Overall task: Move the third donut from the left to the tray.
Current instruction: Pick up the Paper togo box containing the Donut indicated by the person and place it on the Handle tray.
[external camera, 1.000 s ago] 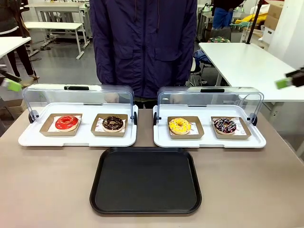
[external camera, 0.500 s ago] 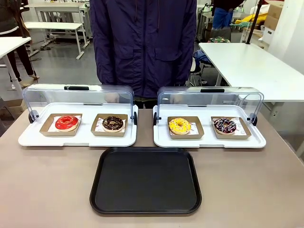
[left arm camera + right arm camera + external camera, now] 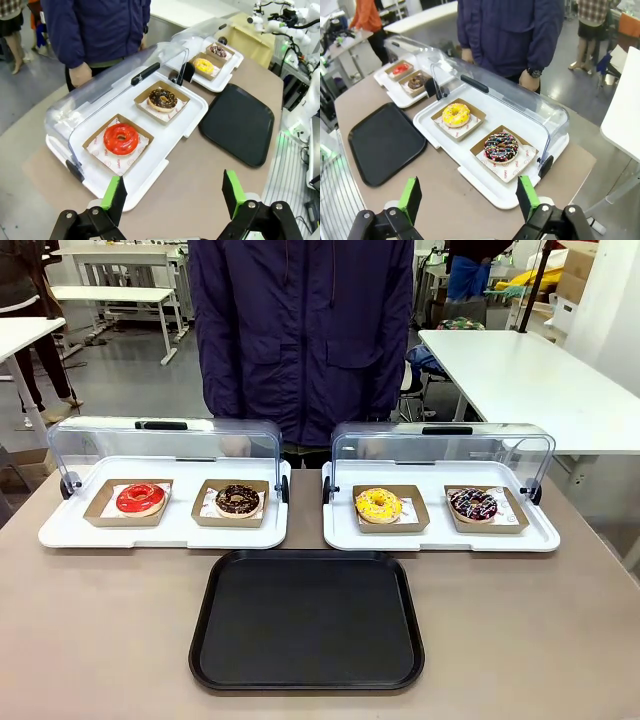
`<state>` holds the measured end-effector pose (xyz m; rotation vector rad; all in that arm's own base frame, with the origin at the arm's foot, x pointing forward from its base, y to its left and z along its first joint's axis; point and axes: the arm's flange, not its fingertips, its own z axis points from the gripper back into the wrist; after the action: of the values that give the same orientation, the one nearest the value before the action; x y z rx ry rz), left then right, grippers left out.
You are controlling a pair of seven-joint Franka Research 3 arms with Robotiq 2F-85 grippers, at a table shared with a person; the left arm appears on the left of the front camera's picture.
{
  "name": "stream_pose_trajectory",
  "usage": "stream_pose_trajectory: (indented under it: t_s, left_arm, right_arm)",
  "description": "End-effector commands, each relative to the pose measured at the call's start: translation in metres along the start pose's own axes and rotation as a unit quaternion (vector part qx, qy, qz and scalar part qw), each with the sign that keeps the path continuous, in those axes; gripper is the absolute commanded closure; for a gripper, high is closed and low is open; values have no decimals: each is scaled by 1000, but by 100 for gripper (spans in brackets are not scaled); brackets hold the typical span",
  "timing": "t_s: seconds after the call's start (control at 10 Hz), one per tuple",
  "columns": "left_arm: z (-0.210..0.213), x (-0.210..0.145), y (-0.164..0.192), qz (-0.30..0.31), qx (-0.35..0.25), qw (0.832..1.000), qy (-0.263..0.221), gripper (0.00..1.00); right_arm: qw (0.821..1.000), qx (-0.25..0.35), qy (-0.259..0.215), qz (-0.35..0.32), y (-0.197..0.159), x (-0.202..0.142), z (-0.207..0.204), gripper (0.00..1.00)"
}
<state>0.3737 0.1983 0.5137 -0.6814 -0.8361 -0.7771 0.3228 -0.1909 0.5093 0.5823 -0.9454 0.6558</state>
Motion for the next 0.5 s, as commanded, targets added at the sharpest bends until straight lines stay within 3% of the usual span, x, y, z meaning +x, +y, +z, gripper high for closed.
stream_pose_trajectory:
  t_s: [0.0, 0.4]
  left_arm:
    - [-3, -2, 2, -13, -6, 1000, -18, 0]
    - [-2, 1, 0, 0, -1, 1000, -2, 0]
  right_arm:
    - [1000, -2, -3, 10, 7, 5, 5, 0]
    - [1000, -1, 0, -1, 4, 3, 3, 0]
